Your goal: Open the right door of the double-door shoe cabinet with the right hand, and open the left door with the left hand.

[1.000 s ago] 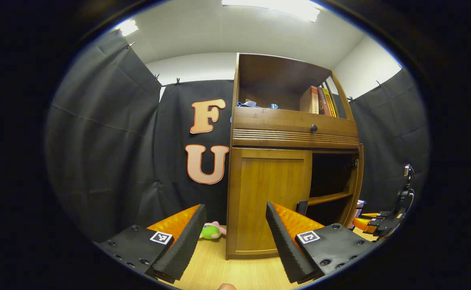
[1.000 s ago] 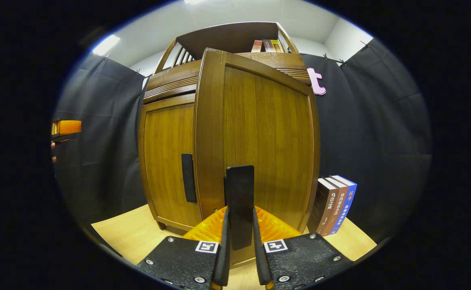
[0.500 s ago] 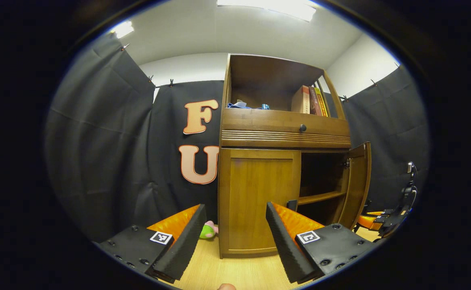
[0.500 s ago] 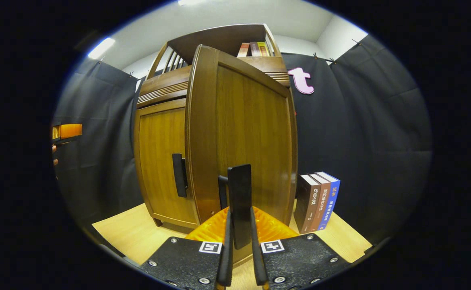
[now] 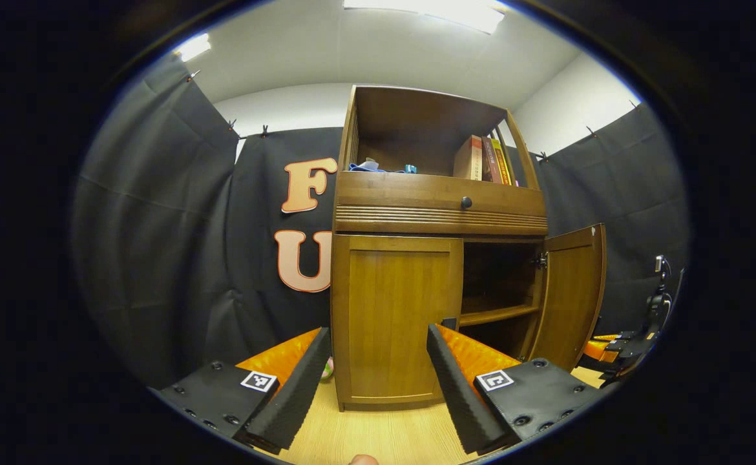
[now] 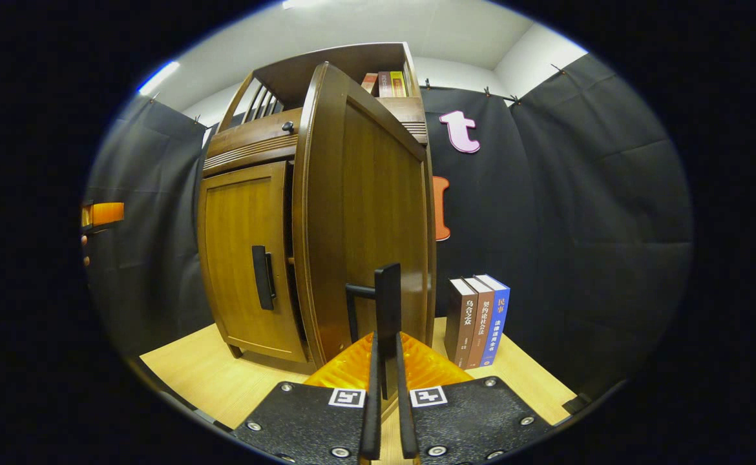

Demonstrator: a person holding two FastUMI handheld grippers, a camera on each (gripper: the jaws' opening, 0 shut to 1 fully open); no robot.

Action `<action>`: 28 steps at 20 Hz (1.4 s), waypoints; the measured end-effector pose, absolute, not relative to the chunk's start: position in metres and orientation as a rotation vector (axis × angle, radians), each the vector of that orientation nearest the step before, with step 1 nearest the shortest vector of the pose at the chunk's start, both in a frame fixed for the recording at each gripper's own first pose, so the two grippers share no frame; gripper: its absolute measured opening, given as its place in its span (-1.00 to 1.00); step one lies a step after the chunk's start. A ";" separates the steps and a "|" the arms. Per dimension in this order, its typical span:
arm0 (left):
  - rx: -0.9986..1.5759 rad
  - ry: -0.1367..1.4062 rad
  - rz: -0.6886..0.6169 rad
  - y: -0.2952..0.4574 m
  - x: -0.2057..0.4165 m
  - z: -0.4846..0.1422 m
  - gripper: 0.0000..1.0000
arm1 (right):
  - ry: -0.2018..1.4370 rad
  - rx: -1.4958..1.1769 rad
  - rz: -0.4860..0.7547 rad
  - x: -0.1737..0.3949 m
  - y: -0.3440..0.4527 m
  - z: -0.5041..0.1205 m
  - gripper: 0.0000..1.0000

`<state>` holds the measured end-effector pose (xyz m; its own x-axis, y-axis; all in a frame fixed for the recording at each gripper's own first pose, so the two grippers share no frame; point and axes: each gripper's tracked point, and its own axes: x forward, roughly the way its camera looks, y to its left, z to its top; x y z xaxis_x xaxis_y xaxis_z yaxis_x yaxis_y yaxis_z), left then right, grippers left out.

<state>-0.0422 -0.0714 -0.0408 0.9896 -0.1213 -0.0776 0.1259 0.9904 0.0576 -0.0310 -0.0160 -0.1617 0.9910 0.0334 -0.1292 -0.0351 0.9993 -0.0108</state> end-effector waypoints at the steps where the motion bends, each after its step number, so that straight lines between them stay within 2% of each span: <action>1: 0.063 0.076 -0.124 -0.073 -0.041 -0.042 0.89 | 0.129 -0.013 0.029 -0.032 -0.020 -0.161 -0.78; 7: 0.062 0.081 -0.143 -0.088 -0.038 -0.045 0.93 | 0.121 -0.019 -0.040 -0.037 -0.062 -0.159 -0.88; 8: 0.060 0.082 -0.147 -0.091 -0.038 -0.045 0.93 | 0.122 -0.014 -0.051 -0.038 -0.068 -0.160 -0.68; 9: 0.059 0.083 -0.151 -0.093 -0.037 -0.045 0.93 | 0.122 -0.009 -0.060 -0.039 -0.074 -0.159 -0.91; 13: 0.062 0.083 -0.156 -0.100 -0.035 -0.048 0.89 | 0.115 -0.016 -0.092 -0.039 -0.096 -0.155 -0.94; 14: 0.062 0.085 -0.156 -0.101 -0.034 -0.048 0.93 | 0.113 -0.006 -0.089 -0.039 -0.099 -0.156 -0.94; 23: 0.061 0.116 -0.163 -0.117 -0.018 -0.069 0.89 | 0.117 0.013 -0.050 -0.040 -0.113 -0.154 -0.93; 24: 0.057 0.121 -0.166 -0.120 -0.015 -0.074 0.93 | 0.121 0.023 -0.046 -0.038 -0.116 -0.155 -1.00; 25: 0.054 0.126 -0.171 -0.124 -0.013 -0.080 0.93 | 0.125 0.034 -0.043 -0.038 -0.118 -0.155 -0.92; 28: 0.045 0.148 -0.189 -0.138 0.004 -0.100 0.93 | 0.140 0.038 -0.034 -0.039 -0.127 -0.156 -0.91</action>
<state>0.0043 -0.1375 -0.0998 0.9714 -0.1837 -0.1503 0.1904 0.9812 0.0310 -0.0394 -0.1270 -0.1562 0.9897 -0.0317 -0.1399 0.0370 0.9987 0.0353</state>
